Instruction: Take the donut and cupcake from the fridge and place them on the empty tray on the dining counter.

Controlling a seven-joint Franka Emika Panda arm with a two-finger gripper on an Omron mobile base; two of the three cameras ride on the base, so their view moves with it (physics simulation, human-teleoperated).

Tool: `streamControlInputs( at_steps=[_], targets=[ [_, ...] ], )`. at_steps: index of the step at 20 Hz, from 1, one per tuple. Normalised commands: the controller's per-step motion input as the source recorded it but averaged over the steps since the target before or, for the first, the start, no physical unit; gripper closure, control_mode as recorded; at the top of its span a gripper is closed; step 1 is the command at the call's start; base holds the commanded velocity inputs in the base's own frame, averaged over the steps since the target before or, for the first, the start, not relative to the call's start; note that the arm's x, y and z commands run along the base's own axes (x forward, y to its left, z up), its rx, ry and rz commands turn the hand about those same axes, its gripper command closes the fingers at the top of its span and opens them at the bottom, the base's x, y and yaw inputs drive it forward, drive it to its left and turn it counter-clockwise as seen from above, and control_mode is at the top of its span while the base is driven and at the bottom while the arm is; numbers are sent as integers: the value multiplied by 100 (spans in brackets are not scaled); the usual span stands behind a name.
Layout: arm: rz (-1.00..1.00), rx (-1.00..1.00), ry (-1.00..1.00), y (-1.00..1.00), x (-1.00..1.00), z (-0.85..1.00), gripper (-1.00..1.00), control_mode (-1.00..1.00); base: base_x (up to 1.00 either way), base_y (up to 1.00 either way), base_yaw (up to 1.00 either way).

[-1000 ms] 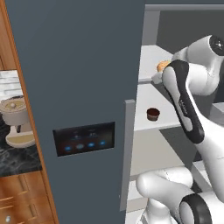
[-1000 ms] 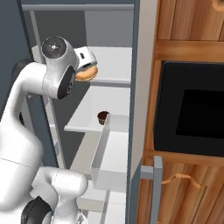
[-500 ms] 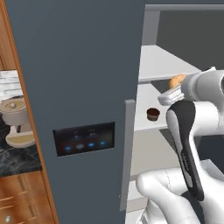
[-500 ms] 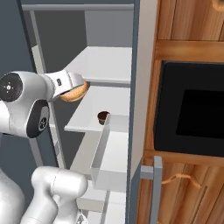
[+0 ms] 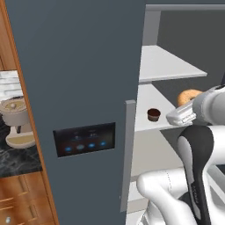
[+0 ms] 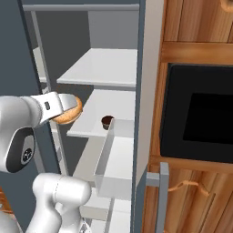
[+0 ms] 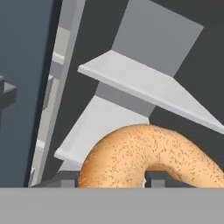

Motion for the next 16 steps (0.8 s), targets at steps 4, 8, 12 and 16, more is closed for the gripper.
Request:
streamControlInputs(
  at_steps=[4, 8, 12, 16],
  targets=[
    [0, 0, 0, 0, 0, 0, 100, 100, -3, 0, 0],
    [0, 0, 0, 0, 0, 0, 100, 100, -89, 0, 0],
    [0, 0, 0, 0, 0, 0, 100, 100, -100, 13, 0],
    [0, 0, 0, 0, 0, 0, 100, 100, -100, 32, 0]
  ],
)
